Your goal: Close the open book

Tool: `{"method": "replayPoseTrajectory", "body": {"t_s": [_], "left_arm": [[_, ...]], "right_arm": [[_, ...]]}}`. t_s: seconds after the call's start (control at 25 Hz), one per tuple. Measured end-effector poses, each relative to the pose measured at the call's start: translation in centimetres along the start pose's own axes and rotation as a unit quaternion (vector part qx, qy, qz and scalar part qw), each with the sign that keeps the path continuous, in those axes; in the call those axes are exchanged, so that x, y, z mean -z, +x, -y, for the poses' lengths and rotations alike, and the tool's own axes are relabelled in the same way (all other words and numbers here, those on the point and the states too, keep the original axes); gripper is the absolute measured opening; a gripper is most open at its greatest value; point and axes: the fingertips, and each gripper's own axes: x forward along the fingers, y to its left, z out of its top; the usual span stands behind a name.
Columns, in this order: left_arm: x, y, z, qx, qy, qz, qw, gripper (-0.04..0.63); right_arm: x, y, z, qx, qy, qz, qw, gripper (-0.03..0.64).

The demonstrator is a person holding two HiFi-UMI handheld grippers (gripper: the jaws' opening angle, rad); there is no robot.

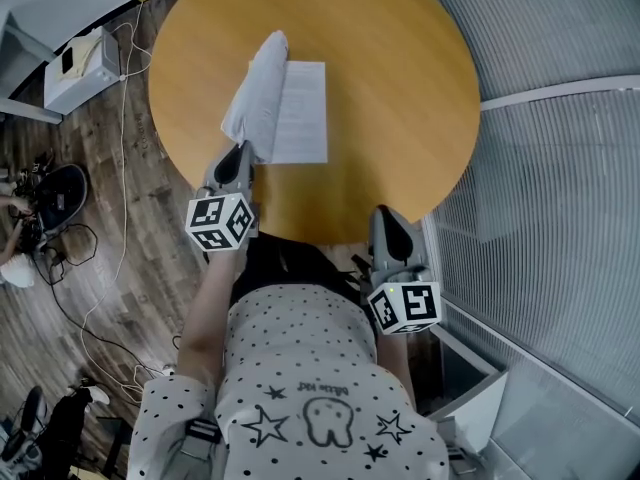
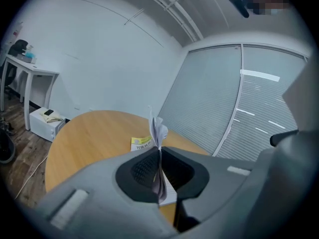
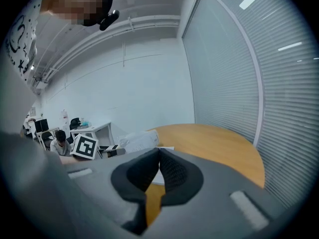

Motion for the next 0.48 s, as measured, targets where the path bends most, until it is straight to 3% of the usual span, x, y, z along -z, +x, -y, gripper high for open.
{"method": "replayPoseTrajectory", "body": {"t_s": [0.48], "left_arm": [[0.7, 0.8, 2.4, 0.01, 0.045, -0.024, 0.9986, 0.026]], "right_arm": [[0.2, -1.6, 1.6, 0.023, 0.009, 0.002, 1.0, 0.005]]}}
